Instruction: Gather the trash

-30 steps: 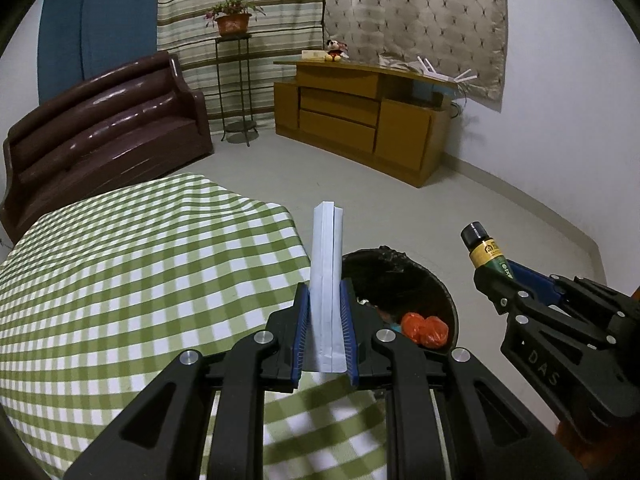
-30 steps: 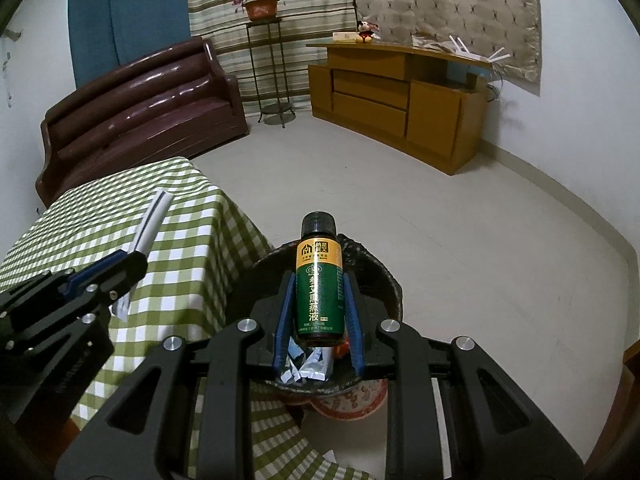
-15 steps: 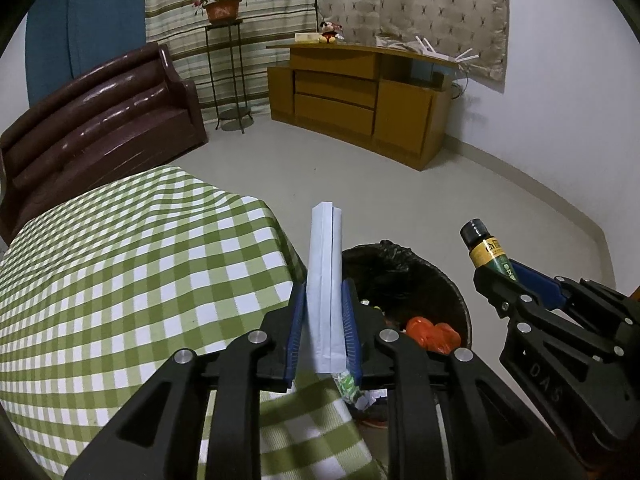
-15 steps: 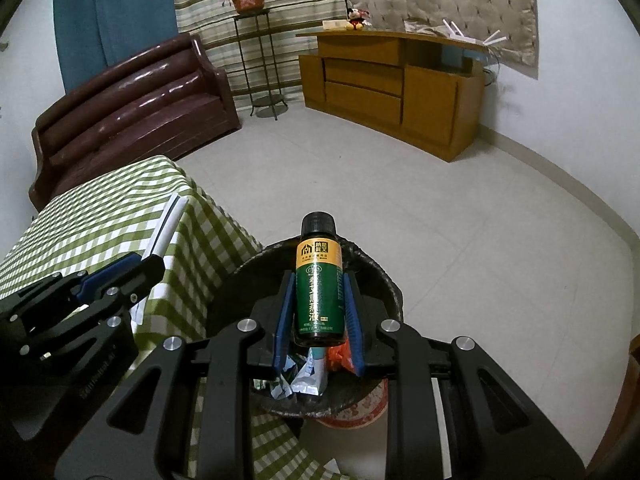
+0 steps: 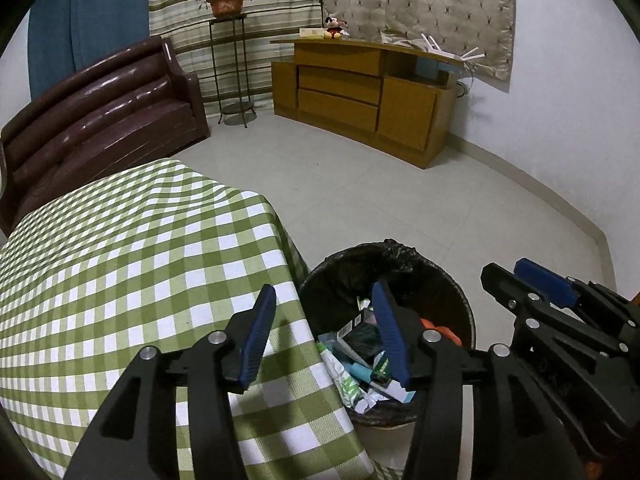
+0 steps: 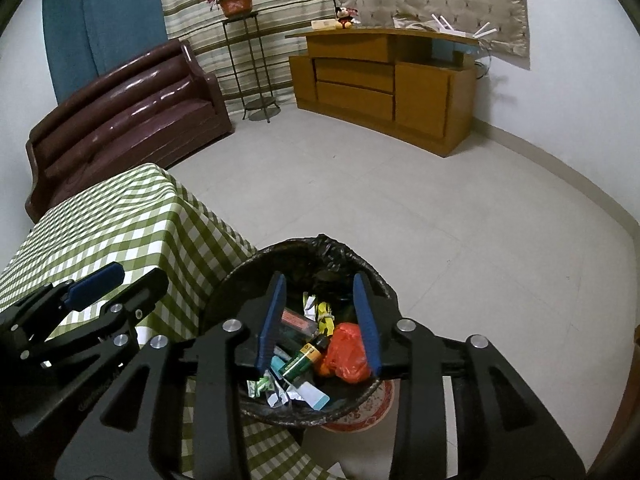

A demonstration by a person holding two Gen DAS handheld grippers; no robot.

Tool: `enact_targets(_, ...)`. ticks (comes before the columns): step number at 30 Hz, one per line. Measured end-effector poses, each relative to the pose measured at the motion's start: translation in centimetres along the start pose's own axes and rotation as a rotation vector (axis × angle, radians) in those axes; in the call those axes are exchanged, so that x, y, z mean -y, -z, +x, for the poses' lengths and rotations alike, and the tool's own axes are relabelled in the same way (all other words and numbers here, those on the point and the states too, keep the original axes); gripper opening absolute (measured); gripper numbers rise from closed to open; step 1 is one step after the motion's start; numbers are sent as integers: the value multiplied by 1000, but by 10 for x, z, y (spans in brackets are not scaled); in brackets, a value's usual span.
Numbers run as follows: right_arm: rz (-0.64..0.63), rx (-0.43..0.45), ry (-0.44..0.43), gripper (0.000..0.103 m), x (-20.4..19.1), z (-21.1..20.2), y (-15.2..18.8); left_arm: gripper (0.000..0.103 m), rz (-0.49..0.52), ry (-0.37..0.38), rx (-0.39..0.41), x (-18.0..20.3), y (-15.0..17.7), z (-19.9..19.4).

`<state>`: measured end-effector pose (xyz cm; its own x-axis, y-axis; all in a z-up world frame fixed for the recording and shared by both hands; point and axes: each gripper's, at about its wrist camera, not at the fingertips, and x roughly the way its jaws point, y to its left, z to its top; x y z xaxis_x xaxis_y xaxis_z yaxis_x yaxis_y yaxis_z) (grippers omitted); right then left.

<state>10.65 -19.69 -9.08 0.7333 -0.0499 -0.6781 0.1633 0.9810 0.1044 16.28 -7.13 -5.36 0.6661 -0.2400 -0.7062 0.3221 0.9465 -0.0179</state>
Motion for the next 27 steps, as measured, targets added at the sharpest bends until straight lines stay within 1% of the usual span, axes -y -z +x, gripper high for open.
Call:
enact_targets(7, 2, 21, 16, 45, 0, -13, 0, 57, -14, 0, 20, -7, 5, -13)
enact_targets(17, -5, 53, 28, 46, -3, -45, 5, 62, -31, -13, 62, -28, 19, -51)
enact_targets(19, -8, 56, 28, 47, -4, -51, 7, 66, -38, -21, 73, -31, 23, -61)
enact_targets(21, -14, 58, 26, 47, -9, -58, 8, 67, -45, -24, 80, -32, 26, -68)
enact_targets(27, -43, 61, 22, 47, -18, -76, 20, 70, -46, -36, 96, -38, 38, -94)
